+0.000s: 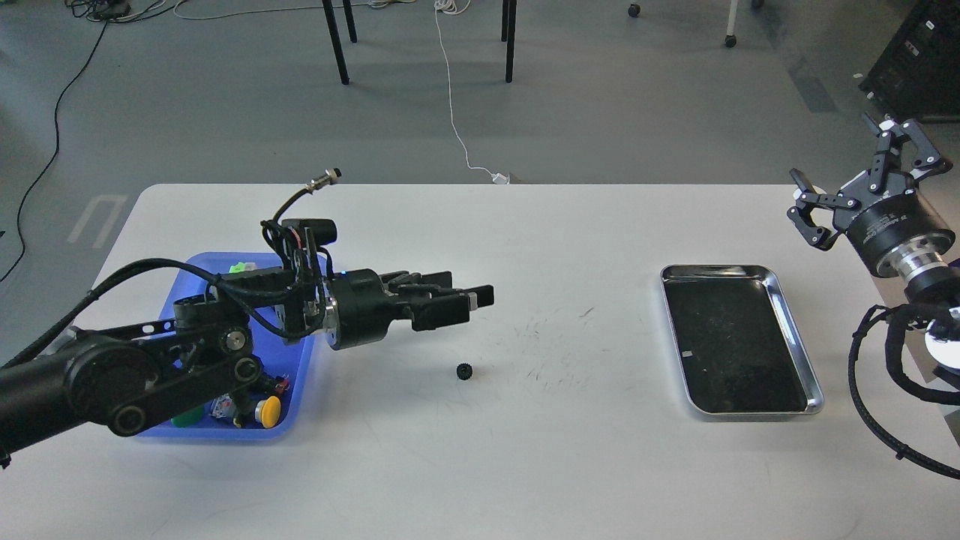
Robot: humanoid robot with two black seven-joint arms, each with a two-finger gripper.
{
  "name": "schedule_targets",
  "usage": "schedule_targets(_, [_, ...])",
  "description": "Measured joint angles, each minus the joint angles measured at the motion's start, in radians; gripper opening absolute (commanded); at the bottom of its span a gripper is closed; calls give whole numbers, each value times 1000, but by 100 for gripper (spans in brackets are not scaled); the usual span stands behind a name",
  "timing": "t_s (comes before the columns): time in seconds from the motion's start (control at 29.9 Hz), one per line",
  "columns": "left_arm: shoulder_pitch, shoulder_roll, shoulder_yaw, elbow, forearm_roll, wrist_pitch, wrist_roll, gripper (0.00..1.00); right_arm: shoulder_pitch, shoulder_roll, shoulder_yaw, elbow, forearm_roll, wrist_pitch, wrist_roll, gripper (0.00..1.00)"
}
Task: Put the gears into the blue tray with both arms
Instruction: 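Lower the left gripper onto the second black part and grasp it, then carry the black part into the blue tray and release it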
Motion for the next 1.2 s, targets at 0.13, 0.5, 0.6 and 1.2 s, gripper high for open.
schedule_targets(0.13, [-7, -34, 23, 8, 248, 6, 0, 84, -57, 0, 14, 0, 0, 62, 2, 95])
schedule_targets(0.5, [59, -143, 40, 109, 647, 35, 11, 67, -87, -14, 24, 40, 0, 76, 2, 95])
schedule_targets(0.6, [62, -158, 39, 153, 652, 49, 12, 61, -87, -17, 29, 50, -1, 74, 2, 95])
schedule_targets(1.2, [98, -165, 39, 246, 652, 78, 8, 23, -87, -18, 48, 60, -3, 71, 2, 95])
